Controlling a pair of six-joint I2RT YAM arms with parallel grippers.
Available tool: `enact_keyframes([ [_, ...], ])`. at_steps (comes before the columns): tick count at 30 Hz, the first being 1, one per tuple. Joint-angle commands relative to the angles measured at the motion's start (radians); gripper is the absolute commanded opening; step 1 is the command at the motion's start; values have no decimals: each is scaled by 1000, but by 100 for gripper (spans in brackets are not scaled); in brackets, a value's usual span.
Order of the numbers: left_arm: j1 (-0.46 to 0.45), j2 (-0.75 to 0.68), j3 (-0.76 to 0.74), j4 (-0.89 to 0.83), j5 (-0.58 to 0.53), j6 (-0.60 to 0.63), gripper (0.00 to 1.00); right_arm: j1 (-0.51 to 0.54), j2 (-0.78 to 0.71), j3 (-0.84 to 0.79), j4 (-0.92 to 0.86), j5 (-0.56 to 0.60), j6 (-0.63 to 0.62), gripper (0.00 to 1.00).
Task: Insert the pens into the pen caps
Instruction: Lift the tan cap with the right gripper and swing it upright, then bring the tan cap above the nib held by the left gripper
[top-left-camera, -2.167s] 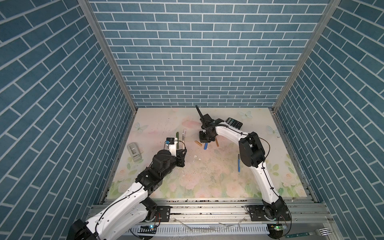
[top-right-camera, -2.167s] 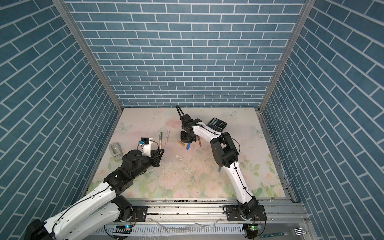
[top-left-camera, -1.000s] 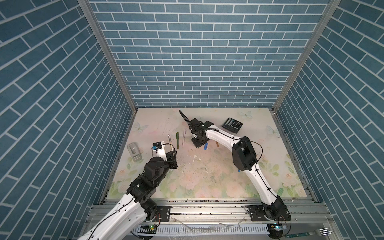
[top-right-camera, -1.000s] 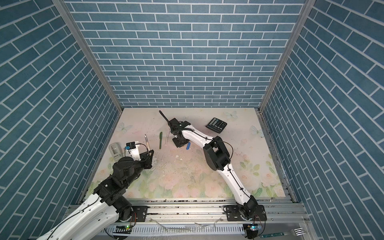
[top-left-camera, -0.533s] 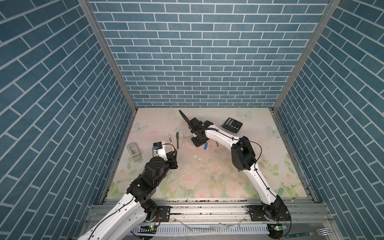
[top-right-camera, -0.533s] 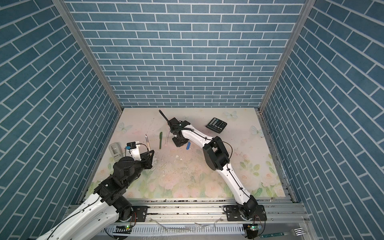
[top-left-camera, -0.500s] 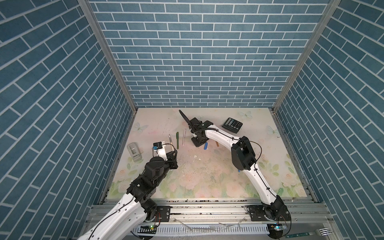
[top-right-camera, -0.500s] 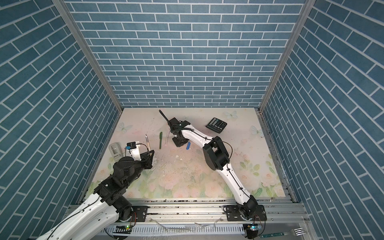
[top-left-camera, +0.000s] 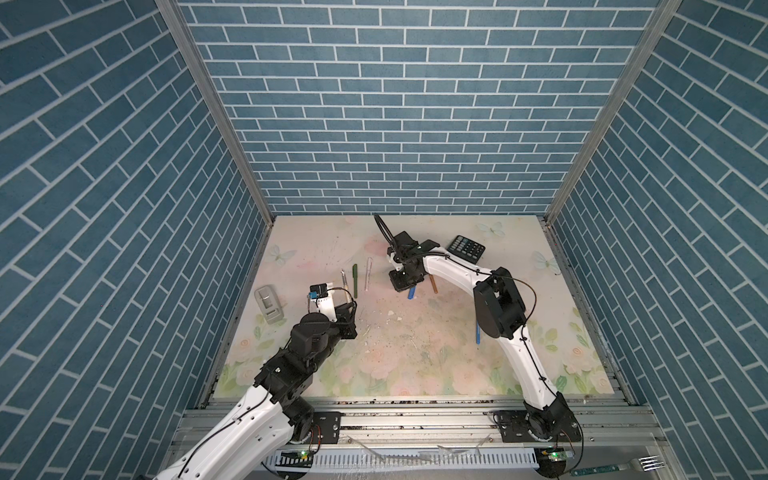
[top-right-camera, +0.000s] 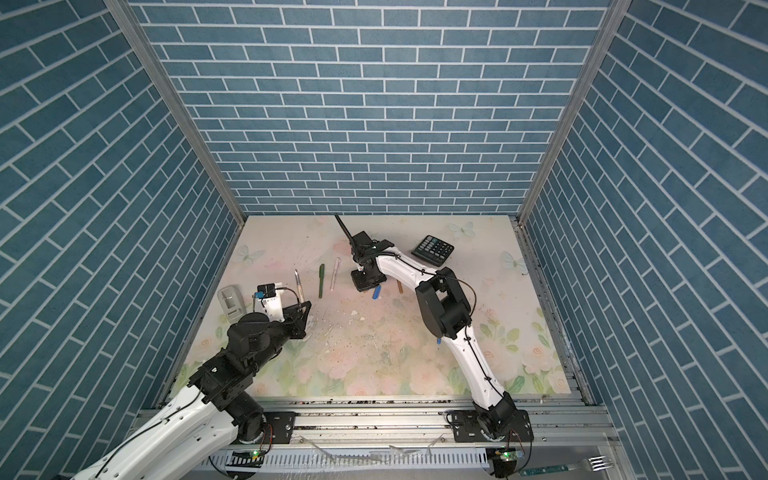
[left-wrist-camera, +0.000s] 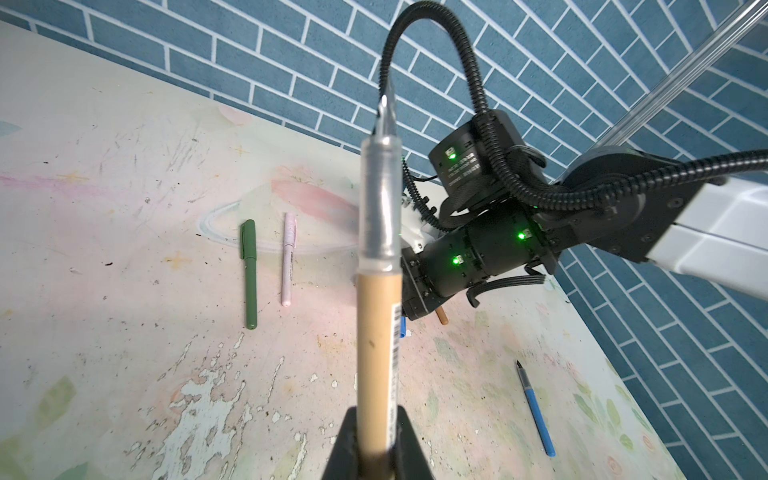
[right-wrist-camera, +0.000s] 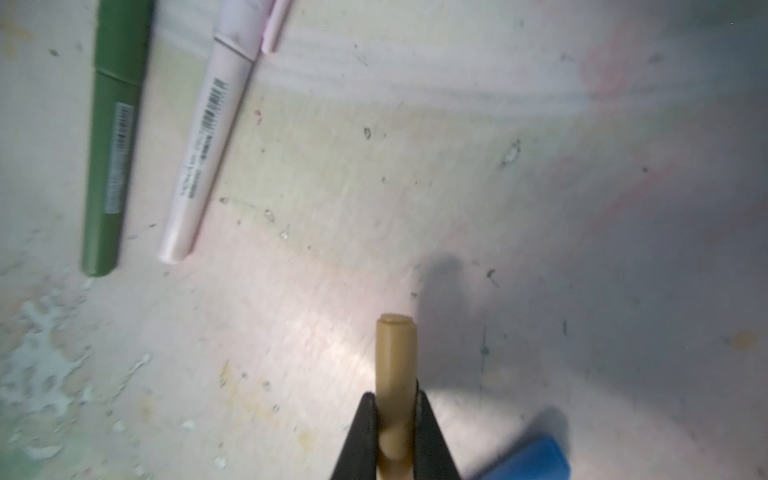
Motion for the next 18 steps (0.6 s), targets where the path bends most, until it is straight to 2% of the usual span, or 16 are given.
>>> enact_keyframes([
  [1, 7, -1, 25, 61, 41, 50, 0, -35, -224, -156, 295, -171, 147, 13],
  [5, 7, 6, 33, 114, 92, 87, 0, -64, -409, -423, 653, -293, 291, 13],
  [10, 7, 52, 54, 190, 175, 142, 0, -70, -566, -624, 957, -362, 399, 13],
  [13, 7, 119, 73, 244, 245, 155, 0, -63, -650, -704, 1074, -353, 409, 13],
  [18, 7, 225, 121, 303, 343, 165, 0, -47, -750, -763, 1170, -312, 394, 11],
])
